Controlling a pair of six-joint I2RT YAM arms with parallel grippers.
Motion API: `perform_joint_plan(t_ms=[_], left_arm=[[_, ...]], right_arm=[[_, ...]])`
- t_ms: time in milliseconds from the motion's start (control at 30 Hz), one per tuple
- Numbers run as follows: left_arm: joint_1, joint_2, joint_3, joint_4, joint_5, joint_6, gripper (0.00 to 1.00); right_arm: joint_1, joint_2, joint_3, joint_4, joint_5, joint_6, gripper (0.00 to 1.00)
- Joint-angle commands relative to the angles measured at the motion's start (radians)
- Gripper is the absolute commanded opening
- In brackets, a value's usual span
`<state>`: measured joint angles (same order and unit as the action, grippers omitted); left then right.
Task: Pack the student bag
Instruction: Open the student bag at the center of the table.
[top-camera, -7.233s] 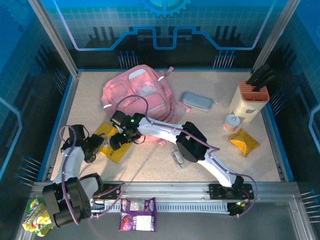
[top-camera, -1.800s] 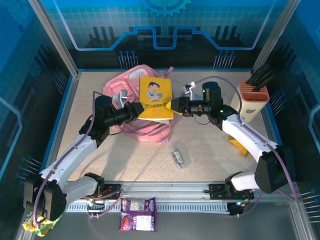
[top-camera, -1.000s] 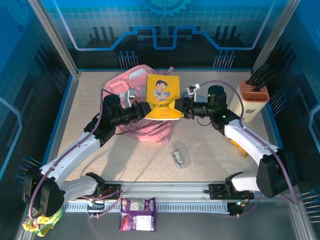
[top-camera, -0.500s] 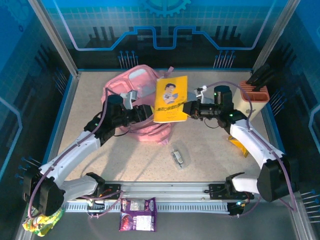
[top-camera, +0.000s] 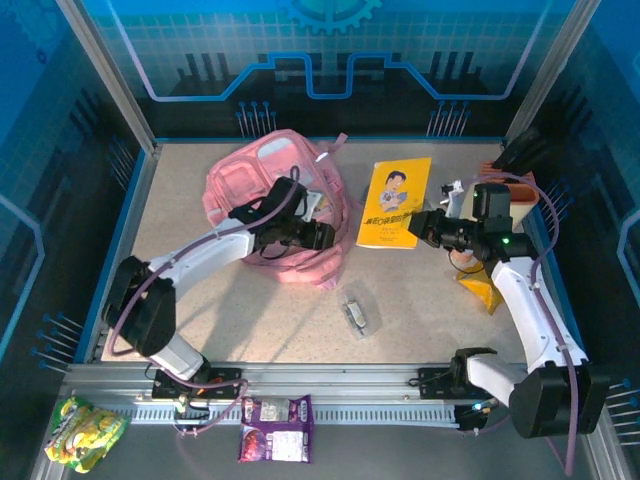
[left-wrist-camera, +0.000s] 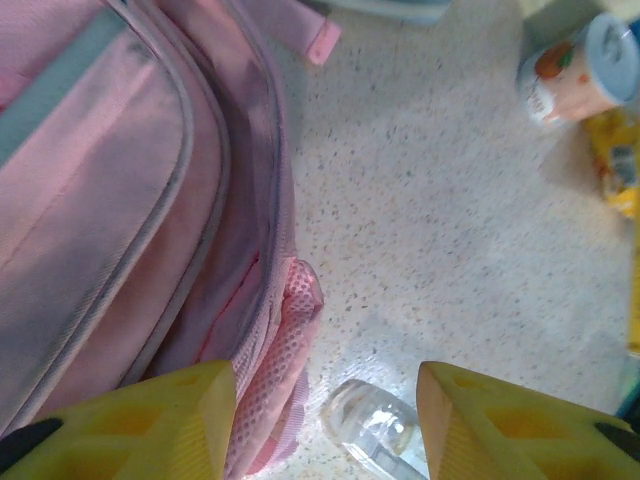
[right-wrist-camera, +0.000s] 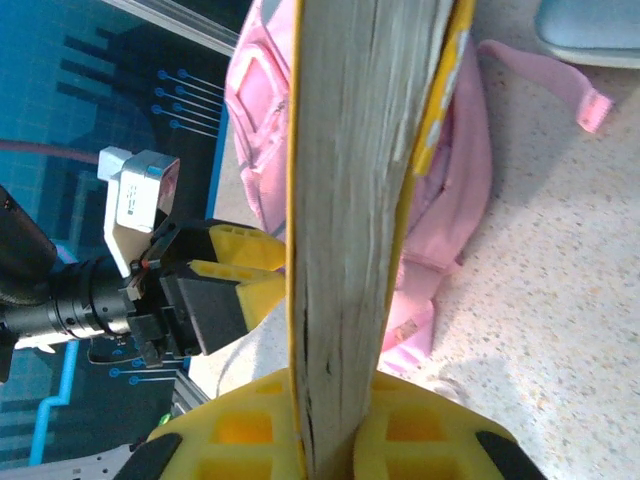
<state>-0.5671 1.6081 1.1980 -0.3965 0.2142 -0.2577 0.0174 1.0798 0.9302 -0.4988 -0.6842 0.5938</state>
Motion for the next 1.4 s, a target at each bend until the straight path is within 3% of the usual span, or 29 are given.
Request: perform_joint_plan(t_ms=[0, 167, 333, 467, 633, 833, 1033, 1167, 1367], left_arm=[[-0.014, 0.069, 0.064, -0.041, -0.03, 0.112, 0.53], [-0.024, 0.177, 0.123, -0.042, -0.067, 0.155, 0.52], [-0.043, 0.241, 0.151, -0.068, -0.127, 0.201, 0.44], [-0.044, 0.251, 0.14, -0.062, -0.179, 0.22, 0.29], [-0.044, 0.201, 0.146, -0.078, -0.193, 0.23, 0.06], [-0.045, 0.054, 0.182, -0.103, -0.317, 0.227, 0.0], [-0.042, -0.09, 0.248, -0.086, -0.403, 0.272, 0.0], [-0.042, -0.124, 0.313, -0.081, -0.421, 0.304, 0.0], [-0.041, -0.123, 0.375, -0.108, -0.394, 0.337, 0.0]], right_arm=[[-0.019, -0.018, -0.016, -0.026, -0.026, -0.064, 0.0], [-0.022, -0.003, -0.021, -0.026, -0.033, -0.077, 0.0], [-0.024, 0.009, -0.025, -0.025, -0.037, -0.084, 0.0], [-0.023, 0.012, -0.026, -0.027, -0.029, -0.095, 0.0], [-0.023, 0.015, -0.024, -0.035, -0.049, -0.094, 0.0], [-0.002, 0.011, -0.032, -0.066, -0.101, -0.064, 0.0], [0.156, 0.034, -0.044, -0.051, -0.083, -0.005, 0.0], [0.315, 0.109, -0.088, 0.127, -0.062, 0.104, 0.0], [0.487, 0.372, -0.005, 0.459, -0.101, 0.206, 0.0]])
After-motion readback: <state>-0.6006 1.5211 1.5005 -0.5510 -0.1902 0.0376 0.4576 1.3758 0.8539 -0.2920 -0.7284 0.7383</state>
